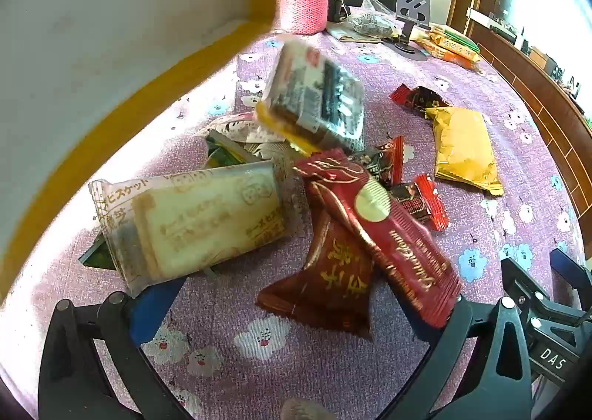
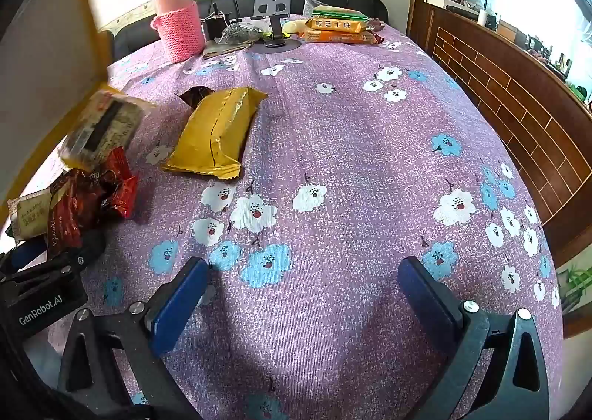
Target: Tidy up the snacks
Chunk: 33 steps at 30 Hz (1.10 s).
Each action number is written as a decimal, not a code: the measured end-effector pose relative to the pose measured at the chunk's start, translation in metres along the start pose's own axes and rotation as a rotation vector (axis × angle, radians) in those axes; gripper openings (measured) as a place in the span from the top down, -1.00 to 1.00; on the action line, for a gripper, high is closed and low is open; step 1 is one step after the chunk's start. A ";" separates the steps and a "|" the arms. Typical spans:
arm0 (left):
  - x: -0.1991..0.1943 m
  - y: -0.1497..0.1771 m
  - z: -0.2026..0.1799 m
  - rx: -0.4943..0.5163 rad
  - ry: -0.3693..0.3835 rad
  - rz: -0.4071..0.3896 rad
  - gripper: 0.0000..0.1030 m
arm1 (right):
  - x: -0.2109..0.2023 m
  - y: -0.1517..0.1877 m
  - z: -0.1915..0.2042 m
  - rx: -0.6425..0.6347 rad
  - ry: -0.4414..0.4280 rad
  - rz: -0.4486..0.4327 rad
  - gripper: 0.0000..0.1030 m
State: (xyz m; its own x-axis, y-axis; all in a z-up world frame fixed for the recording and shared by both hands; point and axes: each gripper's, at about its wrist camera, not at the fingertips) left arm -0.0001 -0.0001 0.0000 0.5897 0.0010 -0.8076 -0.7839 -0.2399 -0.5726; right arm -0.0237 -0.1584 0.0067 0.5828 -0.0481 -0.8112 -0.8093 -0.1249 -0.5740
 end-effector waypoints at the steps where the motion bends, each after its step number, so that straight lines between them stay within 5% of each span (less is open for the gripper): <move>1: 0.000 0.000 0.000 0.000 0.000 0.000 -1.00 | 0.000 0.000 0.000 -0.001 0.001 0.002 -1.00; 33: 0.001 0.002 -0.001 -0.008 -0.004 0.000 -1.00 | -0.003 -0.001 0.004 -0.001 0.002 0.003 -1.00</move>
State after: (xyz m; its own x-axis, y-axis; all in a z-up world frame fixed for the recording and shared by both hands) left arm -0.0009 -0.0019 -0.0013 0.5886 0.0046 -0.8084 -0.7825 -0.2478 -0.5712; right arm -0.0253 -0.1539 0.0093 0.5802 -0.0501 -0.8130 -0.8111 -0.1262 -0.5711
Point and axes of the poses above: each gripper's, at about its wrist camera, not at the fingertips, and x roughly the way its jaws point, z to its left, y to its underside, and after that the axes turned 14 degrees about -x, right-handed
